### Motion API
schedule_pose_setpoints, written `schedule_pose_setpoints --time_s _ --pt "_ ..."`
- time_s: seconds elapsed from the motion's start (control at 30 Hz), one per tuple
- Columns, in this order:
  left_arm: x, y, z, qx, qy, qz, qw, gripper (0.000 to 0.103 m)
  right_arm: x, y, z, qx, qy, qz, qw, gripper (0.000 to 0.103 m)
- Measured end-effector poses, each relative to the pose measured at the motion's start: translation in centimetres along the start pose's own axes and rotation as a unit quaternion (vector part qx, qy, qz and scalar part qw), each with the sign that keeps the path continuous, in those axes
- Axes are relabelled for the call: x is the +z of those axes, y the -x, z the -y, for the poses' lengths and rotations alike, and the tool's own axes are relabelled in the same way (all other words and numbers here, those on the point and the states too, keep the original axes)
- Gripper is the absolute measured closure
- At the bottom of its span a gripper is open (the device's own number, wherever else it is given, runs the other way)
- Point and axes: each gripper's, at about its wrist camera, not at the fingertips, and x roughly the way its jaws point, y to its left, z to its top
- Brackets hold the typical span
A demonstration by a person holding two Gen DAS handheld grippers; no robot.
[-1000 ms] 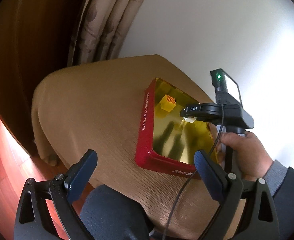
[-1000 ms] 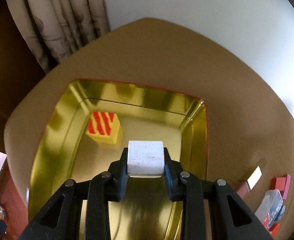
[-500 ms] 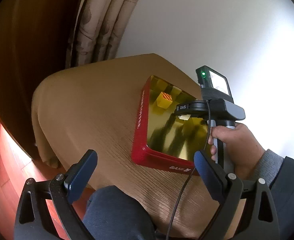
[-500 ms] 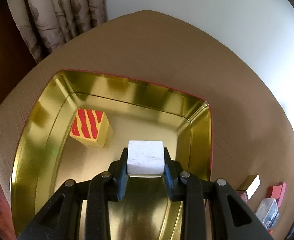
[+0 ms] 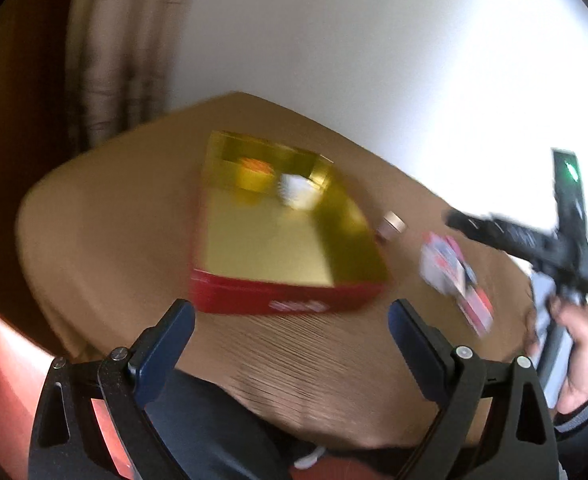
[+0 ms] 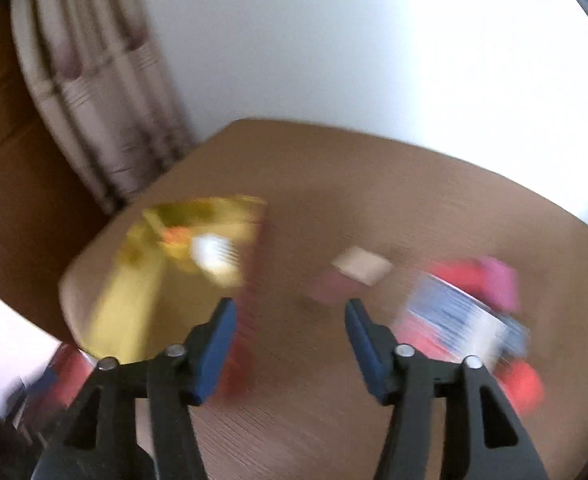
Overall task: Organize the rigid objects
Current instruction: 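Carry the white cube into the tin tray and open the right gripper, then grasp the pink lipstick tube with the left gripper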
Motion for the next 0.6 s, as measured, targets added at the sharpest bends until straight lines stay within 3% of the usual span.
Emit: schedule_pose_setpoints --time_s 0.1,0.23,0.33,0.43,0.5,0.6 --pt "-0.6 -1.8 3.0 -0.029 -0.047 -0.023 0.9982 0.008 -6.2 2.7 6.4 -0.049 -0.054 -0.014 0.997 0.044" --pt "0.4 -4.5 8.1 -0.032 -0.117 -0.025 0.9923 0.008 -15.0 4.4 12.0 -0.034 -0.145 -0.052 0.987 0.044" --pt "3.6 -7.6 12.5 -0.034 -0.160 -0.030 0.9861 0.009 -19.3 5.4 12.5 -0.023 -0.162 -0.054 0.985 0.044" --pt "6.8 -11.0 16.3 -0.023 -0.217 -0.042 0.9749 0.011 -21.2 7.0 11.9 -0.015 -0.149 -0.035 0.988 0.044" --pt "9.2 -15.2 18.6 0.006 -0.253 -0.085 0.9638 0.031 -21.7 8.0 12.1 -0.010 -0.145 -0.029 0.989 0.044" --pt "11.2 -20.6 19.8 0.044 -0.267 -0.138 0.9528 0.037 -20.7 8.8 12.4 0.033 -0.150 -0.020 0.988 0.044"
